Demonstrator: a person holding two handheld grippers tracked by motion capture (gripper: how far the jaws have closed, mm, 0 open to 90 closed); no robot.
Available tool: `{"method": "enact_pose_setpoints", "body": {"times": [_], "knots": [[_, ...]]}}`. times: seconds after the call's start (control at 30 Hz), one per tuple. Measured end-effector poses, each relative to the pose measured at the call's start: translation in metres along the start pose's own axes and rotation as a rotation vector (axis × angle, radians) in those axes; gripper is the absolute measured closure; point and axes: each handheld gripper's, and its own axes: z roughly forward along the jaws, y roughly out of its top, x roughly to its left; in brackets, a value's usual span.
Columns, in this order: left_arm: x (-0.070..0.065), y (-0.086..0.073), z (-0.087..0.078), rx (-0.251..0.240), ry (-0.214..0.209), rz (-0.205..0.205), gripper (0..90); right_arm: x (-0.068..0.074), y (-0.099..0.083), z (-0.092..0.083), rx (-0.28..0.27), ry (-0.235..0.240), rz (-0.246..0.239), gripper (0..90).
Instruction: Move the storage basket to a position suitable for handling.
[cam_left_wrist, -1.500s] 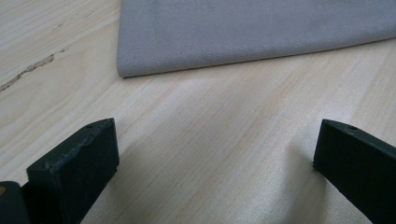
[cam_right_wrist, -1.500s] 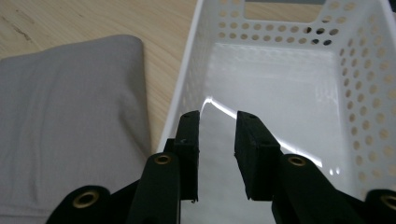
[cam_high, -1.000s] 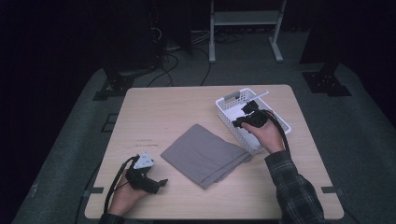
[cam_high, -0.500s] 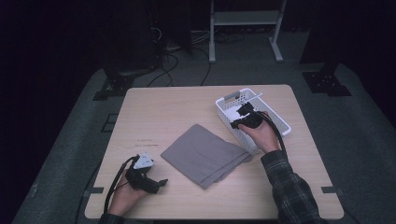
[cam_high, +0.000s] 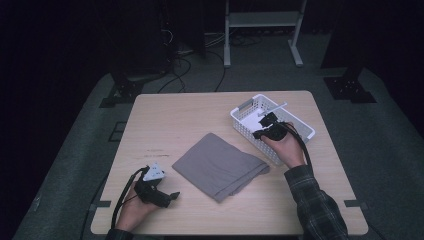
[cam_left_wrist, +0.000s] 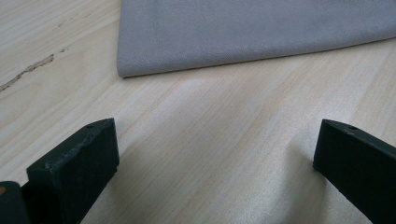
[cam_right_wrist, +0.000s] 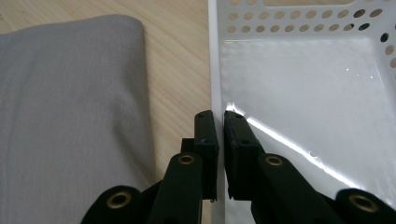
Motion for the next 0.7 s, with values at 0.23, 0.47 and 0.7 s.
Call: {"method": "enact_pose_setpoints", "body": {"times": [0.23,0.47,0.7], "knots": [[0.0,0.0,0.0,0.0,0.0,0.0,0.0,0.004,-0.009,-0.015,-0.017,0.001,0.0,83.7],[0.0,0.0,0.0,0.0,0.001,0.0,0.0,0.011,-0.022,-0.026,-0.018,-0.009,0.011,83.7],[0.0,0.0,0.0,-0.004,0.002,0.002,0.0,0.022,-0.031,-0.033,-0.009,-0.036,0.044,83.8]]}}
